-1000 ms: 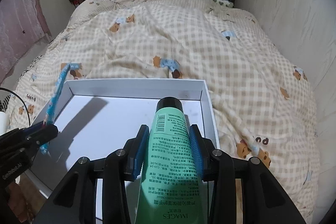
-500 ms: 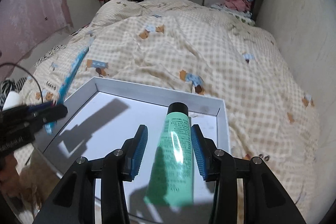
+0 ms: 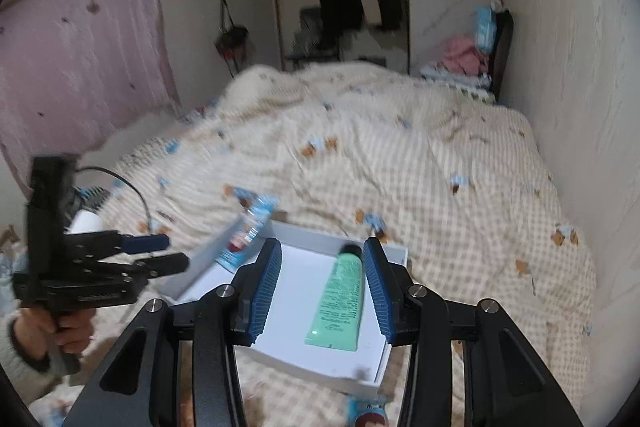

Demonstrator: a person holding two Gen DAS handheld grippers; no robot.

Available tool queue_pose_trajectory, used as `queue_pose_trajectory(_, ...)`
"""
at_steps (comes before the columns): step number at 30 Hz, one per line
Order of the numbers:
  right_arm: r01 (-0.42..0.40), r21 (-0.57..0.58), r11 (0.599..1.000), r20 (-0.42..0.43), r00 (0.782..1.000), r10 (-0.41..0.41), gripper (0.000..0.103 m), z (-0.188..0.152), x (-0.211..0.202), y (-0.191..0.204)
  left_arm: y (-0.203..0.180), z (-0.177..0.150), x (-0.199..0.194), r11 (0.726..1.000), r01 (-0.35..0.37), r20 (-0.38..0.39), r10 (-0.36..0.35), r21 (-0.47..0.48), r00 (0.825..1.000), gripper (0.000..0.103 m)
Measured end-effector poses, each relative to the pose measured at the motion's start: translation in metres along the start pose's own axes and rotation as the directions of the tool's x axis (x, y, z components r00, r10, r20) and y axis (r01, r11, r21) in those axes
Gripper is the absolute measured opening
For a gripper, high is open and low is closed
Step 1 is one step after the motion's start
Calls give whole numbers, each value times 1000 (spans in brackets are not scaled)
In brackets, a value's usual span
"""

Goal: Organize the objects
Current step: 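Withdraw both grippers from the white box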

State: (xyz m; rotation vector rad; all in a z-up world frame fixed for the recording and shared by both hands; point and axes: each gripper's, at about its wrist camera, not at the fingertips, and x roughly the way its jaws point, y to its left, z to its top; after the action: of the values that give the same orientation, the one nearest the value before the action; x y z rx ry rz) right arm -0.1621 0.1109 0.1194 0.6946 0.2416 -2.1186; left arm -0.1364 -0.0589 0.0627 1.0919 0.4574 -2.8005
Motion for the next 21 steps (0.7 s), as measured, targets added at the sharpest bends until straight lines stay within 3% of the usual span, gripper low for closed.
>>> queue_pose_trajectory(7,-123,9,992,117,986,121,44,-5,-72,22,-33,-7,-73,988,28,126,-47,150,991,69)
queue_pose_trajectory(9,-148,-4,989,129,981,147,62,-13,-87,32,-44,-13,-89,977,48,148,-80,205,986,73)
queue_pose_trajectory(12,-180,-32,983,133,974,183,62,-32,-101,45,-57,-25,-108,954,80,158,-131,290,979,79)
queue_pose_trajectory(14,-188,-37,982,137,972,191,62,-43,-108,50,-63,-34,-114,937,82,163,-144,339,976,80)
queue_pose_trajectory(19,-192,-18,981,154,969,192,63,-72,-116,52,-68,-56,-108,914,28,163,-102,404,981,81)
queue_pose_trajectory(21,-177,-24,984,162,971,178,73,-79,-115,53,-67,-65,-102,911,29,150,-99,412,984,81)
